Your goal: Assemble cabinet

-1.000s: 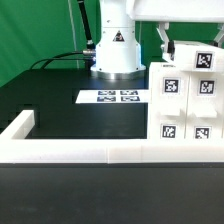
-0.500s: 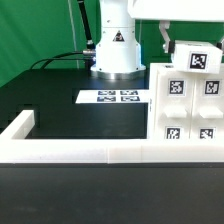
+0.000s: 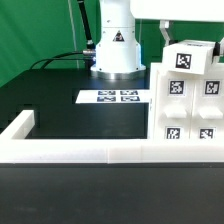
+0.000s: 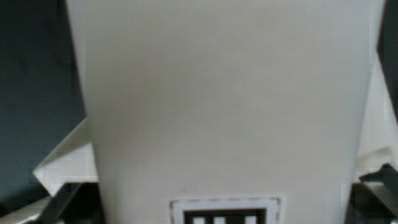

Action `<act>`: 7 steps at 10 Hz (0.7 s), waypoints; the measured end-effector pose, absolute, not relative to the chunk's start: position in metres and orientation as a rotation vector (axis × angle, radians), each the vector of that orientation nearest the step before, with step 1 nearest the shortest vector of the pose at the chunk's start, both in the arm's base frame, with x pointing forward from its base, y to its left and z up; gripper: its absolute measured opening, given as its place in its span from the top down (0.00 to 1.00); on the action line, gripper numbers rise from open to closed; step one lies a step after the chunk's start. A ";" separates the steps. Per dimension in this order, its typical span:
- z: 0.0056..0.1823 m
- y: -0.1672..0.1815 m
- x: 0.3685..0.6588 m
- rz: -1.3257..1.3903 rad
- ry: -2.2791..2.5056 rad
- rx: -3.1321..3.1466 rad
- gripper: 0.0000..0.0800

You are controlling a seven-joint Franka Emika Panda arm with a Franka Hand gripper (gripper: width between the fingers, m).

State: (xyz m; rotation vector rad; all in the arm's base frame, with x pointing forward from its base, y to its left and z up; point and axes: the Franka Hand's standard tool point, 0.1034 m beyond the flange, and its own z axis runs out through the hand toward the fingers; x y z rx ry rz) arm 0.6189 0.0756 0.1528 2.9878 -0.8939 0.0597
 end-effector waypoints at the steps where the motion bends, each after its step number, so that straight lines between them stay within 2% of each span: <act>1: 0.152 0.074 0.618 0.056 -1.077 2.946 0.30; 7: 0.151 0.081 0.619 0.085 -1.720 2.660 0.30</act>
Offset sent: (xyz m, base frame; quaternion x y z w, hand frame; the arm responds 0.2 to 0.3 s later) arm -0.0090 -0.0064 -0.0019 -0.0046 0.0326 0.2297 0.9727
